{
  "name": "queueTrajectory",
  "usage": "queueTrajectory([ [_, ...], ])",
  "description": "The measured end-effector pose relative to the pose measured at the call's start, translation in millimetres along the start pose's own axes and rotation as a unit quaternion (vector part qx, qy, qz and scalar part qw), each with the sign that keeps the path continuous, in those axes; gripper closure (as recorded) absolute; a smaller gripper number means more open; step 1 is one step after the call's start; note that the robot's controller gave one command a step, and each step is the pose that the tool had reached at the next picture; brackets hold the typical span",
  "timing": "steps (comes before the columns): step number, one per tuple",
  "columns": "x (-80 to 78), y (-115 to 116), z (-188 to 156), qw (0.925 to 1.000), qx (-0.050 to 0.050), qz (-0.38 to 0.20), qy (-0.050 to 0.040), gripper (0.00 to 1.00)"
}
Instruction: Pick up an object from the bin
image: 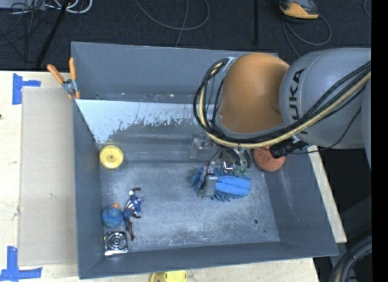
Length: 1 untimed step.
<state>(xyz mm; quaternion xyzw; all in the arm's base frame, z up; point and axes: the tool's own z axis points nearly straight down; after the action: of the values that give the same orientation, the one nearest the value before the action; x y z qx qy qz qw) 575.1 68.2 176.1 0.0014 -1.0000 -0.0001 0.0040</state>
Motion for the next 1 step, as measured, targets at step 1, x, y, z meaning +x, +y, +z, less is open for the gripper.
queueTrajectory([
  [1, -1.3, -0.4, -4.9, 1.0, 0.0, 0.001, -0.0036, 0.0],
])
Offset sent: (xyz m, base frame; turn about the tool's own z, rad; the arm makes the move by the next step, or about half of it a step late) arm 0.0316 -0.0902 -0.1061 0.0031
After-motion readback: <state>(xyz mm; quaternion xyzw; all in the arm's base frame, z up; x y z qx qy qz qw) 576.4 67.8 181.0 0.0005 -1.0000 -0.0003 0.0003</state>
